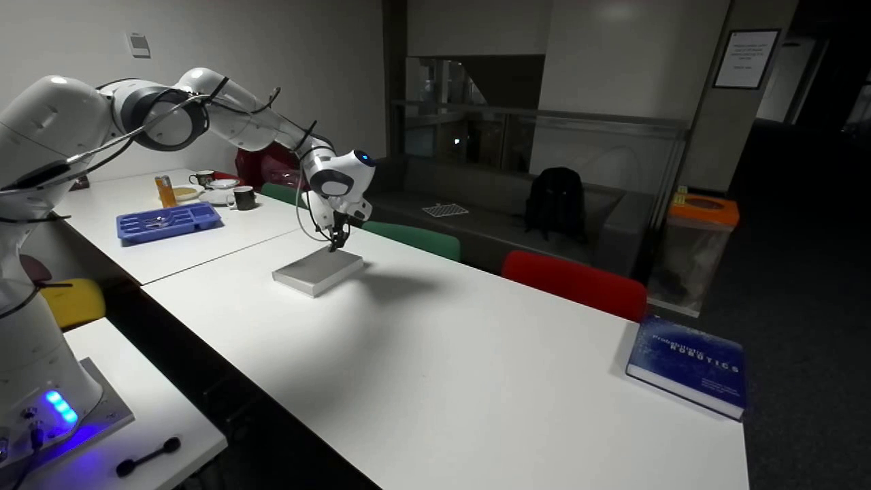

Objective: Open the white book on the table

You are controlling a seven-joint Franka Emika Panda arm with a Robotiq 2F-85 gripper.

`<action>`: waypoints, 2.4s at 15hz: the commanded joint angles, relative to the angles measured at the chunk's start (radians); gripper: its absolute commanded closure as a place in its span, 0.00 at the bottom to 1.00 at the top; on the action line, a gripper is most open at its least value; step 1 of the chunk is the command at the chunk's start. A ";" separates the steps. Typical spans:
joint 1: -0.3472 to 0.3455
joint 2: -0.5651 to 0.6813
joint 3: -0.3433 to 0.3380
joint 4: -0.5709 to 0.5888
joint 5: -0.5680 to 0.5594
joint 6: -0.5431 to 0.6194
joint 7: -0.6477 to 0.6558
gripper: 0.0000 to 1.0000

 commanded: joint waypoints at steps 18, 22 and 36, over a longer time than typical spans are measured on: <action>0.200 -0.268 -0.008 -0.253 -0.002 0.088 0.218 0.00; 0.239 -0.265 -0.005 -0.262 -0.018 0.083 0.227 0.00; 0.330 -0.194 0.023 -0.229 -0.025 0.117 0.260 0.00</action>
